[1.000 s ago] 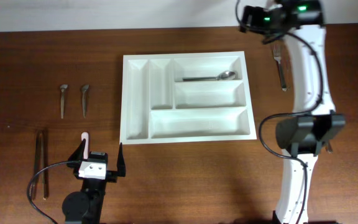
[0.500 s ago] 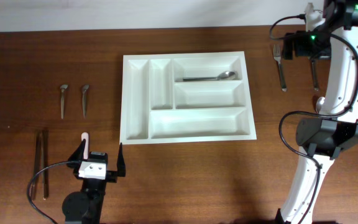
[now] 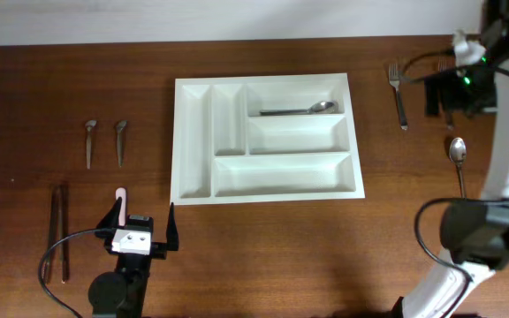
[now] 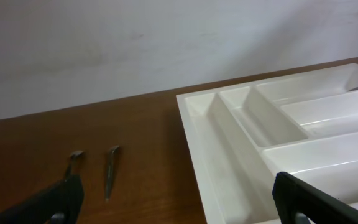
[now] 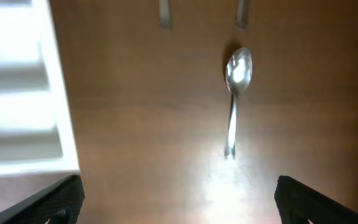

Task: Pack container
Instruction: 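Move the right gripper back to the remaining silver spoon, then lower the right gripper and grasp the second spoon's handle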

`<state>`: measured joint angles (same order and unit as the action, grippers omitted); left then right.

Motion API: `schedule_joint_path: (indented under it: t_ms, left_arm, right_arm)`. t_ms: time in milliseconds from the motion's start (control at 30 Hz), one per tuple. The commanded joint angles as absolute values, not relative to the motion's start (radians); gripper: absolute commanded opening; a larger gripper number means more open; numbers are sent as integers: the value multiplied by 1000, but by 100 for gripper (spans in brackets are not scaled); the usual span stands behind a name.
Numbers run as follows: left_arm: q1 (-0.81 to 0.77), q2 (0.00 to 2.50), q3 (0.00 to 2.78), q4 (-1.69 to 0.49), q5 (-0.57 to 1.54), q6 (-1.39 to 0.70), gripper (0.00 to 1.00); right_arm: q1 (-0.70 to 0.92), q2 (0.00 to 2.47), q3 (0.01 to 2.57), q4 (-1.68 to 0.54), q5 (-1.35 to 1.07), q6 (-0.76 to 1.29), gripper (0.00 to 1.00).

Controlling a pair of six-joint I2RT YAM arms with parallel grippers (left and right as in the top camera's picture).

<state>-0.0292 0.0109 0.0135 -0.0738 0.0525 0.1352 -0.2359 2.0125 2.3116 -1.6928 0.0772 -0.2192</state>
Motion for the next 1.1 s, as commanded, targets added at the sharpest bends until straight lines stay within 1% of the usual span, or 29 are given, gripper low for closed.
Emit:
schedule_joint_path:
  t_ms: [0,100,200,267,367,667,1067]
  left_arm:
    - [-23,6,8,-76,57,148,99]
    - [-23,6,8,-76,57,148,99]
    - [-23,6,8,-76,57,148,99]
    - [-23,6,8,-76,57,148,99]
    - [-23,6,8,-76,57,148,99]
    - [-23,6,8,-76,57,148,99]
    - [-23,6,9,-76,57,148,99]
  right_arm:
    - [-336,2017,2170,-1693,72,-361,99]
    - [-413,2019,2055,-1626,38,-499,99]
    - [-492,2019,1948,-1499,39,-589,99]
    - [-544,2019,1881,-1382,36,-585,99]
    - [-577,2019,1819,-1297,28,-564,99]
    - [-574,2043,1711,-1166,18,-567,99]
    - [-550,2165,1704,-1103,7,-569,99]
